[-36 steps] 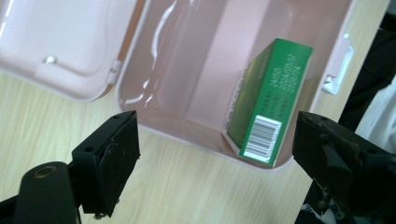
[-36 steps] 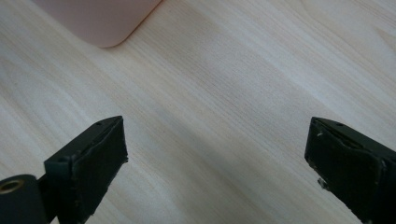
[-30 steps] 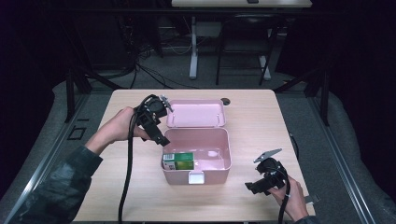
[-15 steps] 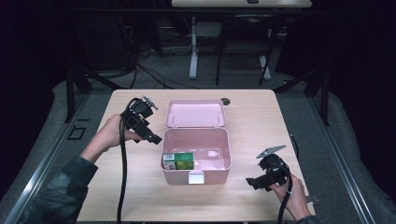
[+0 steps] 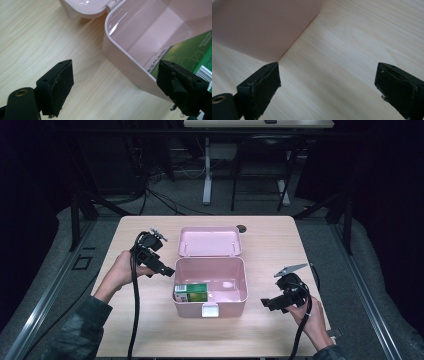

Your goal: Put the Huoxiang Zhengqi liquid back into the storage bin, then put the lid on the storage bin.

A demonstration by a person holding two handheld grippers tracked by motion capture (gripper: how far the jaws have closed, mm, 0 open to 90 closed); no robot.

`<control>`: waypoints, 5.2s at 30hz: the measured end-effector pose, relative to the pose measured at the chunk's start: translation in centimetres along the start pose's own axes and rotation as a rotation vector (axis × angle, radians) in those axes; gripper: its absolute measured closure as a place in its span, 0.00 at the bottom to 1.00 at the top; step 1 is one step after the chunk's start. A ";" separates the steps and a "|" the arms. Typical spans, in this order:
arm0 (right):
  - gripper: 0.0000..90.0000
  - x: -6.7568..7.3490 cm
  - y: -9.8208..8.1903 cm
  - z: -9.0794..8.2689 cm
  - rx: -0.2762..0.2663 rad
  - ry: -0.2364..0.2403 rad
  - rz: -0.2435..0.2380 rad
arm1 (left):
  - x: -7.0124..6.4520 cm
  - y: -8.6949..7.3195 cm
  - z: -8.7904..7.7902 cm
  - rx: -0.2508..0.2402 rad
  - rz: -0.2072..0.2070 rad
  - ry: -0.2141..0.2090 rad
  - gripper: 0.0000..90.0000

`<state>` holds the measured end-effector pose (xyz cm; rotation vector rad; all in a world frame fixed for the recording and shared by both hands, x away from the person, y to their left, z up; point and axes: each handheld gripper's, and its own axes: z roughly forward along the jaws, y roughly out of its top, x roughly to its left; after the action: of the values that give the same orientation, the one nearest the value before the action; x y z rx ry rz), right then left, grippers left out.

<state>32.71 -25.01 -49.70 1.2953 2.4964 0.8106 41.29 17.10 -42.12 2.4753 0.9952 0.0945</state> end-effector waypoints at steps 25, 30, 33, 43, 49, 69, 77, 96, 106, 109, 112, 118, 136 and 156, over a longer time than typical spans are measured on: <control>0.16 -2.8 8.1 0.5 -0.118 0.041 0.037 | -0.5 0.3 3.0 -0.030 -0.039 -0.010 0.43; 0.16 -2.9 9.8 1.0 -0.125 0.041 0.034 | -0.5 0.0 3.6 -0.035 -0.054 -0.012 0.50; 0.17 -2.9 10.7 1.2 -0.132 0.044 0.033 | -0.6 -0.1 3.7 -0.046 -0.055 -0.014 0.53; 0.31 -3.4 13.6 2.9 -0.158 0.069 0.049 | -0.7 -0.2 4.1 -0.072 -0.075 -0.021 0.64; 0.47 -3.9 15.1 4.4 -0.169 0.066 0.072 | -0.8 -0.3 4.1 -0.090 -0.081 -0.012 0.66; 0.75 -5.7 18.6 10.1 -0.148 0.000 0.201 | -0.8 -0.7 4.3 -0.131 -0.095 -0.009 0.67; 0.75 -6.2 18.5 11.6 -0.127 0.015 0.257 | -0.7 -0.8 4.3 -0.140 -0.098 -0.012 0.67; 0.89 -4.7 19.3 9.9 -0.237 -0.091 0.270 | -0.5 -0.8 4.5 -0.169 -0.104 -0.011 0.70; 0.91 -4.1 19.5 8.4 -0.297 -0.126 0.269 | -0.6 -0.8 4.5 -0.177 -0.096 -0.006 0.70; 0.92 -4.0 19.4 7.8 -0.316 -0.124 0.268 | -0.6 -0.8 4.7 -0.184 -0.097 -0.002 0.70; 0.92 -4.0 19.3 7.2 -0.332 -0.115 0.273 | -0.6 -0.8 4.7 -0.186 -0.095 0.000 0.71; 0.93 -4.0 19.0 6.1 -0.367 -0.104 0.277 | -0.6 -0.8 4.8 -0.194 -0.091 0.000 0.71; 0.95 -3.0 18.2 3.5 -0.450 -0.109 0.237 | -0.7 -0.8 4.9 -0.224 -0.089 0.011 0.74; 0.95 -2.2 17.2 1.1 -0.511 -0.090 0.176 | -1.0 -0.8 5.0 -0.238 -0.108 0.038 0.77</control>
<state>46.31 -18.49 -41.14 1.3293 1.9381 1.2912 41.23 14.90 -46.82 2.2083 1.0653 0.2133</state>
